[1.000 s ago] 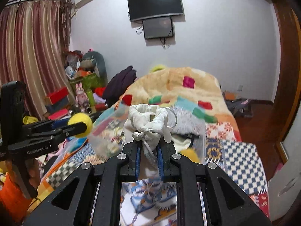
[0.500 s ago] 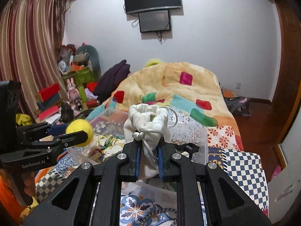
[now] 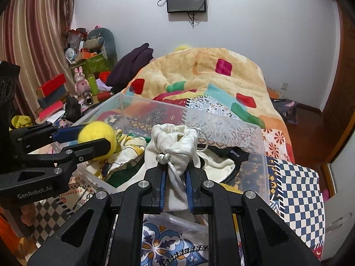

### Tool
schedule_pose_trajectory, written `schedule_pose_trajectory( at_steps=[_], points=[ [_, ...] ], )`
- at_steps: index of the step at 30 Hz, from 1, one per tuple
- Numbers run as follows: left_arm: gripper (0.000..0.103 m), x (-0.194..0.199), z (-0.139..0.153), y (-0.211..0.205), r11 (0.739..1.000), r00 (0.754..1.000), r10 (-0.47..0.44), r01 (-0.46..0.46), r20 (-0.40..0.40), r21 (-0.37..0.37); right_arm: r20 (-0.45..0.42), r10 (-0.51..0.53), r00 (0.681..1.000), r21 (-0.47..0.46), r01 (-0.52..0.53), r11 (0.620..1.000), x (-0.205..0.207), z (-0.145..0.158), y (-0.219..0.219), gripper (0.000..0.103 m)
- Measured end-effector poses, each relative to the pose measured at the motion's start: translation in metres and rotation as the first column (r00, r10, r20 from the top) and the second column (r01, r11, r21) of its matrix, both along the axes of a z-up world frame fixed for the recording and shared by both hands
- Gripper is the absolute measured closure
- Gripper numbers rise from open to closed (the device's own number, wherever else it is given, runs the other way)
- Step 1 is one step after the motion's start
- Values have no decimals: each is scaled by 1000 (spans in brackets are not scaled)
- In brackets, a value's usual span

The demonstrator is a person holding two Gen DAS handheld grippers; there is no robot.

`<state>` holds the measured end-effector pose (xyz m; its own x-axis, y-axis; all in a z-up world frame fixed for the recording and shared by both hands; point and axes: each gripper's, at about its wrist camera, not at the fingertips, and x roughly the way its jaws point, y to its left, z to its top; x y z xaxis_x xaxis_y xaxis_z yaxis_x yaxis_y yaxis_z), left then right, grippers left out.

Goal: Organize soft objects
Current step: 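Drop the yellow ball into the box with the left gripper while the right gripper places the pouch in, then grasp the silver bag with the left gripper while the right gripper grasps the beaded bracelet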

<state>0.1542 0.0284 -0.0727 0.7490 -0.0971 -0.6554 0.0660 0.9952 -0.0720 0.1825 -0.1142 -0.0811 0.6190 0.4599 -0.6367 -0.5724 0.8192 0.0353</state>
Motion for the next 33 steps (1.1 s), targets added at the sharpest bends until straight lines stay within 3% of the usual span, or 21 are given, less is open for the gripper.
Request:
schedule_pose_trajectory(
  at_steps=[12,14,17,20,25,33],
  points=[
    [33,-29,28,-1,1000,997,5,-4,74,-17,91,-11,996,4,11,1000,-25,29,-12,50],
    [25,-37,35,-2,1000,996,3,-1,91,-21,111,-17,994,22,14,1000,-32,37,-17,33],
    [15,-50,42,-6,1000,994,-3,6,112,-24,132,-23,991,53,17,998,-40,46,-26,22],
    [7,-61,44,-10,1000,993,-5,8,118,-23,134,-34,990,58,26,998,-47,50,-32,22],
    [6,-73,34,-17,999,996,-22,25,81,-35,106,-55,993,48,50,998,-55,39,-45,22],
    [6,-77,-5,-30,998,999,-38,36,-39,-52,-82,-83,993,4,84,996,-48,-17,-57,22]
  ],
)
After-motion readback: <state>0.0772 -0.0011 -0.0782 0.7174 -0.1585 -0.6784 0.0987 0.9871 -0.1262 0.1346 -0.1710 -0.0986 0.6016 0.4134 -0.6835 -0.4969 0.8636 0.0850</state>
